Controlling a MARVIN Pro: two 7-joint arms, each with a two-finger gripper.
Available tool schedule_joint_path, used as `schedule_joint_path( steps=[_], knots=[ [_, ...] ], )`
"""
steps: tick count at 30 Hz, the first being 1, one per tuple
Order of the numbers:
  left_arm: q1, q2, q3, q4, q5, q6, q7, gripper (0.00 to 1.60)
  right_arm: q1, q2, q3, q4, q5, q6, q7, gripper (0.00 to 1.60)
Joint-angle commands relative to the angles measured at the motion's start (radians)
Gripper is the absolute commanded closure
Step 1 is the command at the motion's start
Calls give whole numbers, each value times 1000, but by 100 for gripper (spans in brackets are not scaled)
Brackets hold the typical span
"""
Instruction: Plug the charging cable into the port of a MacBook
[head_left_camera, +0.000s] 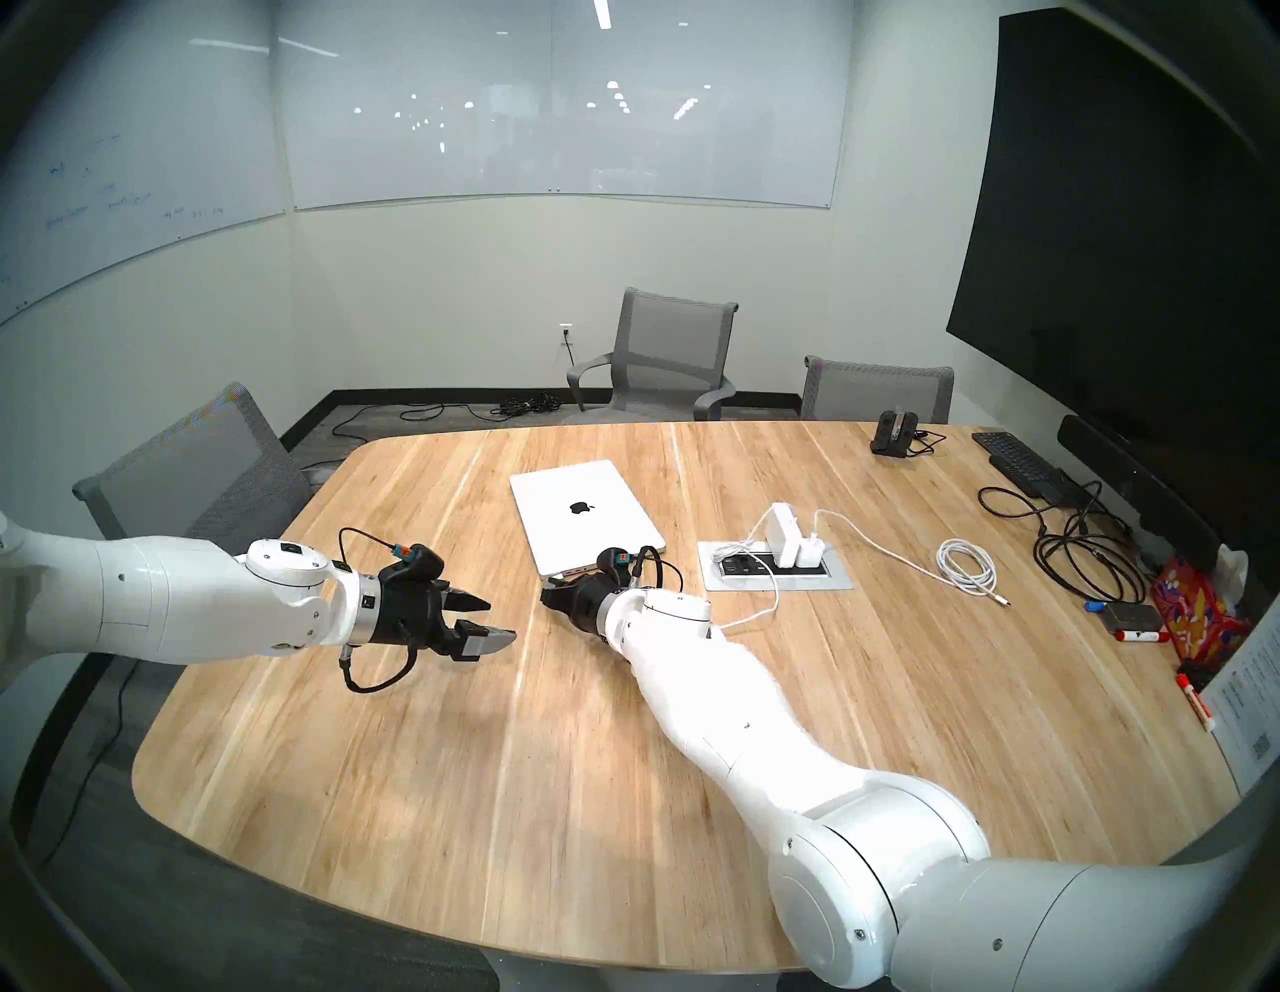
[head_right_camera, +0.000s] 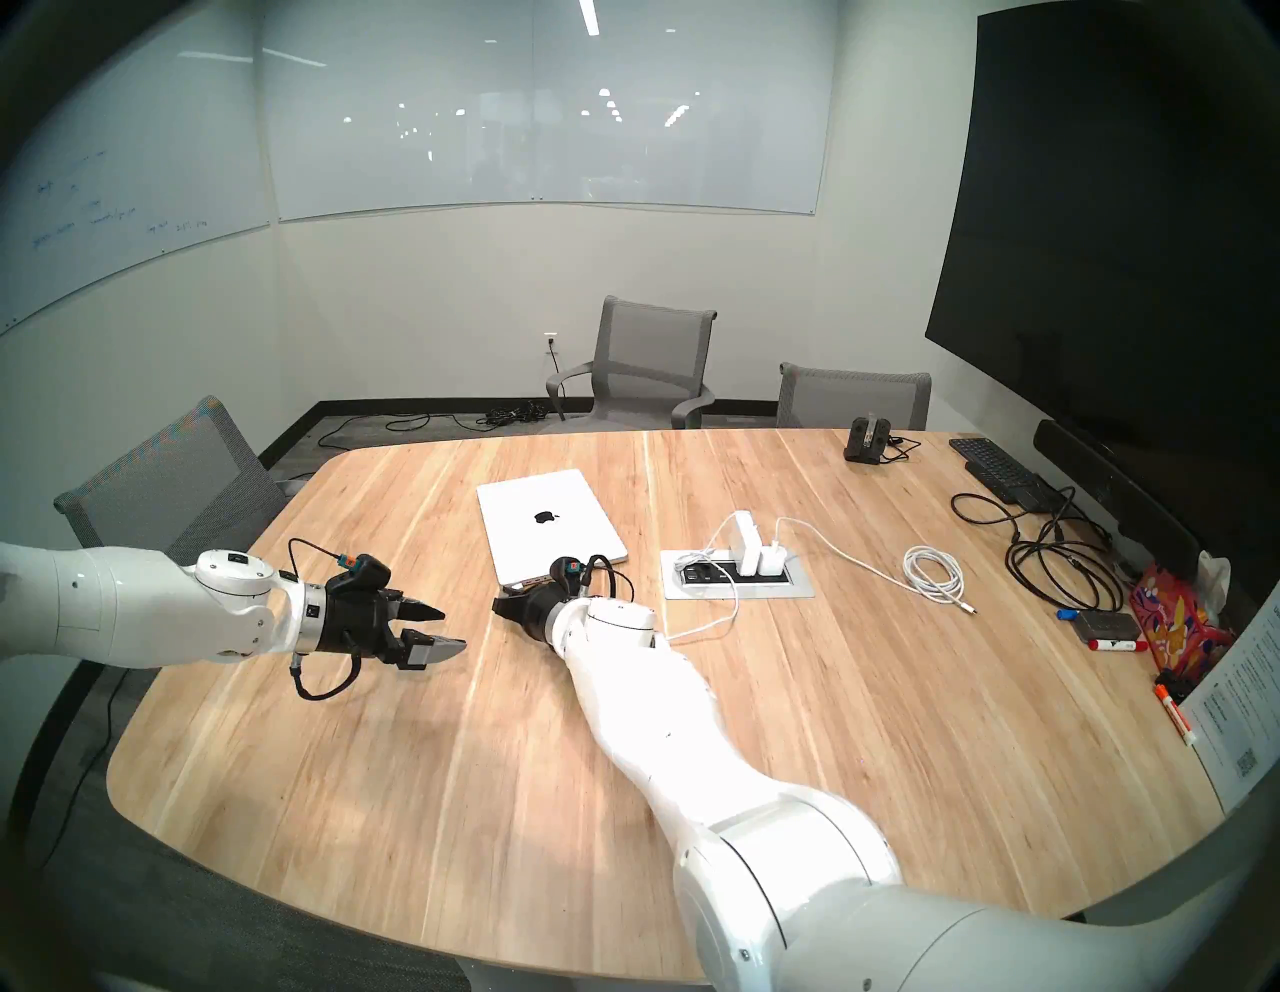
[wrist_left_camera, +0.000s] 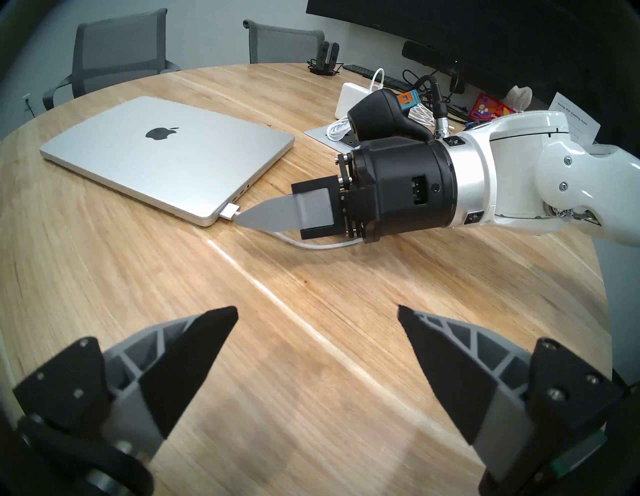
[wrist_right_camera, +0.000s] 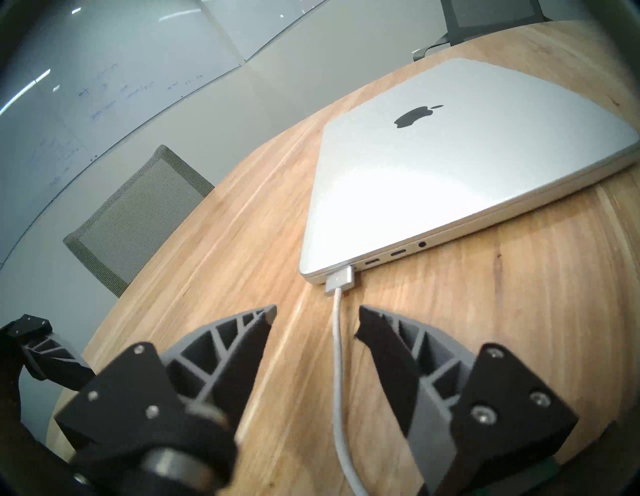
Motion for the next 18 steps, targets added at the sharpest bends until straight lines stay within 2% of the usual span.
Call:
schedule_joint_path(
  steps=[1, 6, 8, 9, 18],
  knots=[
    [-18, -1, -13, 2, -1, -2, 2, 0, 0, 8, -2, -13, -5, 5, 2, 33],
    [-18, -1, -13, 2, -1, -2, 2, 0, 2, 14, -4, -12, -14, 1, 11, 19],
    [-18, -1, -13, 2, -1, -2, 2, 0, 2, 16, -6, -13, -20, -4, 12, 4],
    [-18, -1, -13, 2, -1, -2, 2, 0, 2, 16, -3, -13, -18, -3, 14, 1],
    [-18, -1, -13, 2, -1, -2, 2, 0, 11, 20, -2, -9, -26, 5, 28, 0]
  ],
)
